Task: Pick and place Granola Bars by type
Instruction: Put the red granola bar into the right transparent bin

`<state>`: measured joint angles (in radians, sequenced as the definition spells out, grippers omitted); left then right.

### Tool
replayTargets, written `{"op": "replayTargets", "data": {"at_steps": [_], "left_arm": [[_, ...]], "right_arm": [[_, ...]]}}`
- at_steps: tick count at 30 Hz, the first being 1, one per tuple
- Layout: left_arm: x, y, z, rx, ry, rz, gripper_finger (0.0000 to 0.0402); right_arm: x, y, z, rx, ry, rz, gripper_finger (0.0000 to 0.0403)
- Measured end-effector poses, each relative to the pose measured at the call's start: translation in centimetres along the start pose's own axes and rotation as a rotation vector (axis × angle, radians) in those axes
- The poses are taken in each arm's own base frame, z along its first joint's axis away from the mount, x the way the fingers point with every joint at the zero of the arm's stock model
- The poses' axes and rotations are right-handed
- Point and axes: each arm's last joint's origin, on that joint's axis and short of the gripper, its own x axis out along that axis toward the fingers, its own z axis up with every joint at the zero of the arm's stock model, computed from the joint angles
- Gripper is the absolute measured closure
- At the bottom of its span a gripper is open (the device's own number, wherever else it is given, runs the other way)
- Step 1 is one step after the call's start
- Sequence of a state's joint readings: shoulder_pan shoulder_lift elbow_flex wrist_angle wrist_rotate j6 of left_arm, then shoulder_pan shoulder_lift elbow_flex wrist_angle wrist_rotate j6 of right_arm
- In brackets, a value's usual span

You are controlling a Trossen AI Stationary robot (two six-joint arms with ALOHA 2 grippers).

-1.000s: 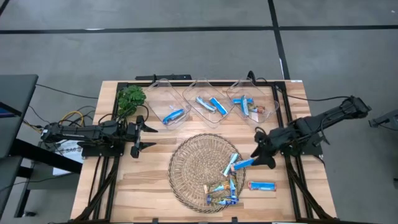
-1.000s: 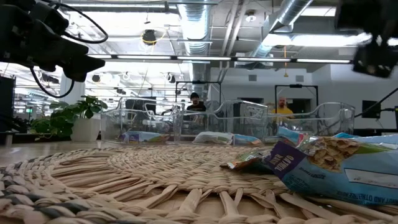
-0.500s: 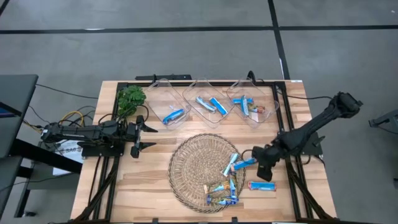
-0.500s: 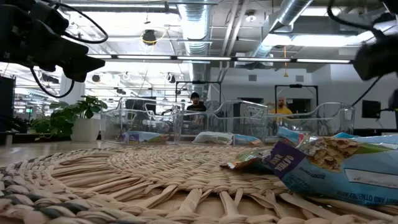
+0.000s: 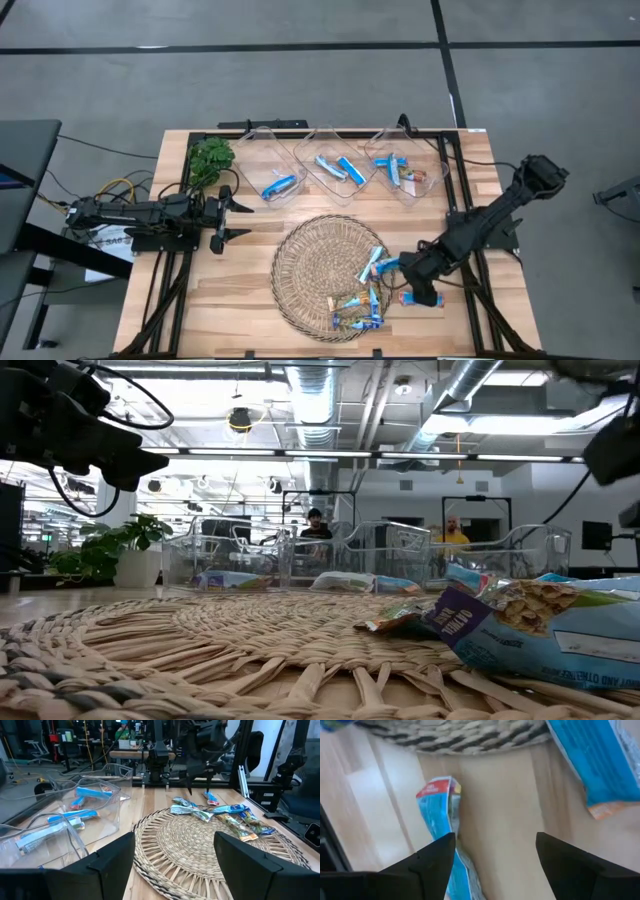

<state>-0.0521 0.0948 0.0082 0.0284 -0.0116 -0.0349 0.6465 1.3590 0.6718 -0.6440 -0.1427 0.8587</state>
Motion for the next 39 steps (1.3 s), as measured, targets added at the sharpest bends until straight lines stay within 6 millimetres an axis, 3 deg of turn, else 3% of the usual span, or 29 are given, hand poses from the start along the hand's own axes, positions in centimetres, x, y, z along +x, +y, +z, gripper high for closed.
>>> {"op": "replayTargets", "data": {"at_steps": [9, 24, 39], "left_arm": [[0.0, 0.0, 0.0, -0.005, 0.0, 0.0, 0.0136], [0.0, 0.0, 0.0, -0.003, 0.0, 0.0, 0.0136], [0.0, 0.0, 0.0, -0.006, 0.0, 0.0, 0.0136]], "right_arm": [[-1.1, 2.2, -1.3, -0.083, -0.01, -0.058, 0.0133], [1.3, 5.4, -1.8, -0.163, 0.065, -0.116, 0.0133], [3.9, 5.9, -1.2, -0.122, 0.075, -0.172, 0.0138]]}}
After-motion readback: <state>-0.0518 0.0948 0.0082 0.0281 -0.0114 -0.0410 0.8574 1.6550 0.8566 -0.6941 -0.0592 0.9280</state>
